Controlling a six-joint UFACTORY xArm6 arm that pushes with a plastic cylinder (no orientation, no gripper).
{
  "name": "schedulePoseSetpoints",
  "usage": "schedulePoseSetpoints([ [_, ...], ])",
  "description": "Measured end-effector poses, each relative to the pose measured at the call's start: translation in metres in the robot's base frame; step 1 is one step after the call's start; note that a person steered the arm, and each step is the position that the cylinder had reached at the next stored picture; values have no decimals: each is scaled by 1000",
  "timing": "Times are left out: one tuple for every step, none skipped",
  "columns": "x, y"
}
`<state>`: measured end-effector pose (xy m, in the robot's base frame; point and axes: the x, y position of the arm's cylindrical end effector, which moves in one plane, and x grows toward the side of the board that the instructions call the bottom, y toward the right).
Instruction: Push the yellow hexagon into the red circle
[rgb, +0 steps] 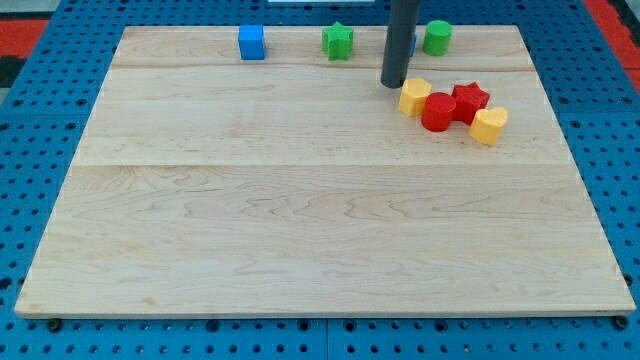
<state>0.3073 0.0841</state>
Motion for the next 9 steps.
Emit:
schedulePoseSetpoints([
  [2,-6],
  [7,-1],
  [9,7],
  [9,18],
  [9,25],
  [9,31],
  [7,32],
  [3,26],
  [5,23],
])
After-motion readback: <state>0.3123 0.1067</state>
